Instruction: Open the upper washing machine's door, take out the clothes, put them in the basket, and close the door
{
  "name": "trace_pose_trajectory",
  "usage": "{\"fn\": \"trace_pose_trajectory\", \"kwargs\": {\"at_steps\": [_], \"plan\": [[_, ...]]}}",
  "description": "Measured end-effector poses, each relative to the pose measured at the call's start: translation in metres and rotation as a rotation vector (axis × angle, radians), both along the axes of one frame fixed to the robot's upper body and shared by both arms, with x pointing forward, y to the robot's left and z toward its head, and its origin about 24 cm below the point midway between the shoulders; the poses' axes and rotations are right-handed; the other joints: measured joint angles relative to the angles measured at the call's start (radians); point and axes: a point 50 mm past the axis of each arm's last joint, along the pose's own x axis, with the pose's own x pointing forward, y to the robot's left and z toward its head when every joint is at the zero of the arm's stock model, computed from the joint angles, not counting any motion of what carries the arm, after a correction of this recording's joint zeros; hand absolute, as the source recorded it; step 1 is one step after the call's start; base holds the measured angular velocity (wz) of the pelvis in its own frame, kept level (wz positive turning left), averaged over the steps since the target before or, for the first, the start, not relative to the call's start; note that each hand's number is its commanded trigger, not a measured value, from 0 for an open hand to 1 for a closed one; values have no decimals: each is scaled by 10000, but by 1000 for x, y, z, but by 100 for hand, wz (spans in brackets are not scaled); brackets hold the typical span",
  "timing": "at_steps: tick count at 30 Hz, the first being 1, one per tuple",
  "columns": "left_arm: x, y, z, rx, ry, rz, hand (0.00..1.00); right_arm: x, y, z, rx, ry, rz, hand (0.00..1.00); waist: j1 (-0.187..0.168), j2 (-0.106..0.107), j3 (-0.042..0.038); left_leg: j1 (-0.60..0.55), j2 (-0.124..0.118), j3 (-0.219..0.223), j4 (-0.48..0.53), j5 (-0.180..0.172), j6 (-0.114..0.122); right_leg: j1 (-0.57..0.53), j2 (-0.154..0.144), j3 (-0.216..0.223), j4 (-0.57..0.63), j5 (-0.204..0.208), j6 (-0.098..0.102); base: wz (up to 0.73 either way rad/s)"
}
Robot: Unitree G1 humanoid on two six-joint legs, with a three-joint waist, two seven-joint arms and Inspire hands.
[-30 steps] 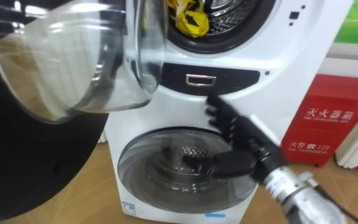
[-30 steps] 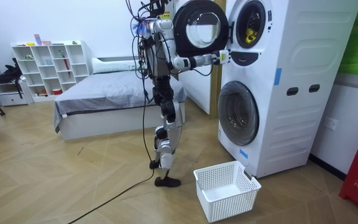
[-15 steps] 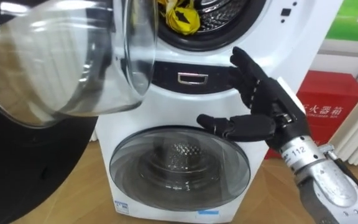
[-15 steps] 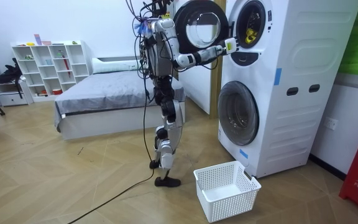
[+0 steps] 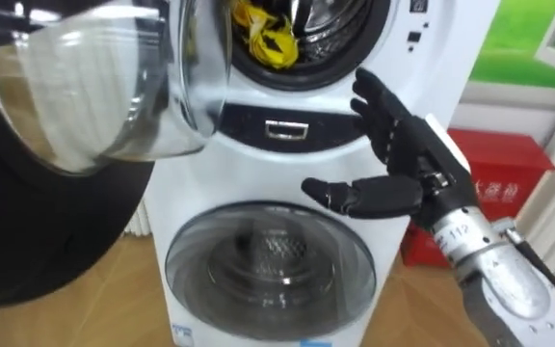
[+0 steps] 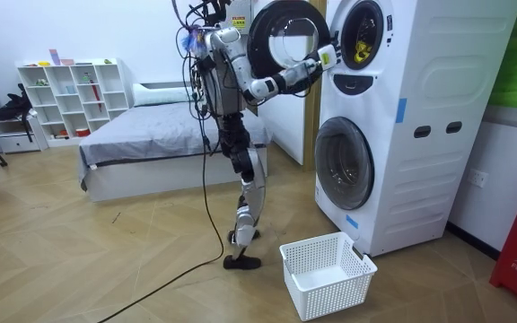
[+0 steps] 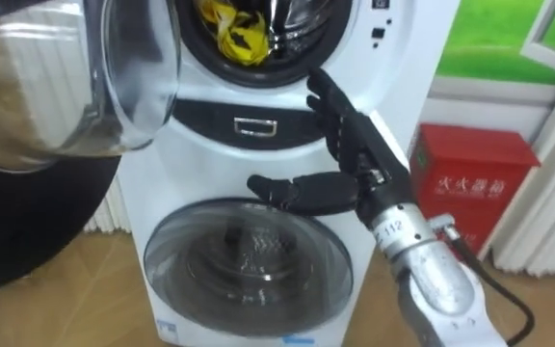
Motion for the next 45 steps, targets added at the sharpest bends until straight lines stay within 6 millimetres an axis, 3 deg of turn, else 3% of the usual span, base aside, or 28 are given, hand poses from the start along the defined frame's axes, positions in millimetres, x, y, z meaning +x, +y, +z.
{"fn": "trace_pose_trajectory", "kwargs": {"at_steps": [1,2,3,4,5,7,9,10,11,15,17,18,20,22,24,25,26,28,29,30,31,32,34,40,45], "plan": [[-2,0,0,2,37,13,0,4,2,7,-3,-229,79,0,48,12,3,-394,-181,0,-728,255,63,17,-1,-62,-37,-18,-17,-42],[-6,2,0,39,116,36,0,6,5,12,-7,-425,172,0,58,-46,-27,-610,-303,-40,-1441,970,203,115,-8,-51,-86,-63,-30,-22],[-9,3,0,60,185,48,0,6,7,13,-27,-489,232,0,55,-83,-53,-612,-347,-103,-1783,1298,218,184,-11,-23,-117,-96,4,-10],[-12,3,0,42,283,55,0,6,9,14,-57,-552,324,0,5,-163,-107,-497,-400,-124,-2189,1872,265,285,-22,30,-126,-182,90,0],[-12,2,0,-63,321,35,0,6,12,13,-91,-504,401,0,-5,-238,-133,-319,-459,-31,-2435,2289,423,375,-52,128,-152,-254,174,0],[-12,2,-1,-181,324,-4,0,5,17,10,-140,-406,600,0,-6,-314,-139,-162,-573,-10,-2447,2512,658,540,-129,197,-363,-292,241,-11],[-11,3,0,-152,318,1,0,4,22,8,-140,-294,779,0,-89,-433,-124,-64,-746,48,-2365,2395,734,795,-294,181,-596,-282,341,1],[-7,3,0,-175,245,-34,0,5,20,8,-85,-257,735,0,-162,-419,-56,-98,-817,62,-2177,2170,756,901,-375,173,-653,-313,403,10],[-5,3,0,-207,215,-51,0,5,19,8,-86,-252,697,0,-194,-419,-56,-161,-824,59,-2038,2039,766,927,-387,185,-646,-317,413,13],[8,5,1,-228,-46,64,0,5,15,9,-142,-256,538,0,-457,-341,-21,-478,-1045,168,-1371,1400,922,897,-652,211,-324,-576,880,11],[14,7,3,-155,-179,95,0,6,13,10,-121,-293,368,0,-694,-318,-33,-517,-1282,259,-1282,1156,1083,901,-841,217,28,-756,1203,31],[20,7,4,-141,-263,74,0,4,7,9,-7,-405,-32,0,-883,-310,-41,-330,-1336,516,-1252,1055,1236,782,-1037,203,554,-880,1425,17],[25,7,4,-118,-344,71,0,5,-1,6,-78,-311,-453,0,-966,-290,-27,97,-1471,902,-1282,942,1418,620,-1380,211,1625,-919,1522,-10],[38,8,7,-27,-667,10,0,5,-6,6,-211,-322,-766,0,-998,-168,35,615,-1587,1057,-1324,640,1608,517,-1667,148,2754,-638,1799,-10],[48,9,10,49,-956,-138,0,3,-12,4,-89,-411,-1055,0,-1148,-74,-8,861,-1590,983,-1431,388,1648,285,-1672,174,3489,-233,1803,9],[54,10,12,109,-1190,-241,0,0,-17,3,-21,-523,-1223,0,-1185,-9,-32,1131,-1565,832,-1690,306,1621,-32,-1558,202,4017,195,1884,4],[56,10,13,135,-1279,-285,0,-3,-21,0,8,-517,-1333,0,-1193,57,-42,1249,-1532,641,-1824,303,1621,-170,-1473,231,4238,334,1914,-4],[59,12,15,304,-1432,-273,0,-7,-22,-5,71,-402,-1182,0,-1237,295,-53,1638,-1210,385,-2286,364,1536,-799,-947,572,3752,-584,1446,-20],[59,12,15,312,-1439,-285,0,-7,-22,-6,49,-380,-1109,0,-1266,363,-46,1732,-1136,363,-2358,376,1518,-956,-805,625,3323,-662,1410,-18],[57,12,14,334,-1394,-278,0,-7,-21,-7,-35,-251,-1004,0,-1309,379,-37,1887,-1101,86,-2453,401,1477,-1151,-643,843,2162,-645,1403,-4],[56,12,14,432,-1402,-260,0,-7,-19,-9,-138,-117,-904,0,-1338,285,-71,1986,-1126,81,-2509,399,1462,-1258,-661,1159,893,-286,1403,12],[53,12,13,476,-1356,-269,0,-7,-17,-12,-154,84,-838,0,-1393,236,-68,2129,-1152,-47,-2550,342,1369,-1275,-736,1244,493,817,1178,17],[43,10,11,576,-1159,-334,0,-7,-16,-14,-242,321,-702,0,-1360,269,-210,2271,-1053,-219,-2709,371,1215,-933,-625,977,-70,883,1174,14],[1,13,5,592,63,117,0,-7,-13,-11,-608,249,-312,0,-1145,235,-191,2321,-870,-332,-2965,554,922,-702,-306,872,-676,1234,898,2],[0,9,3,353,130,122,0,-10,-5,-3,-951,5,226,0,-1142,224,-176,2135,-742,-330,-3004,642,771,-864,-186,799,-811,1359,738,2]]}}
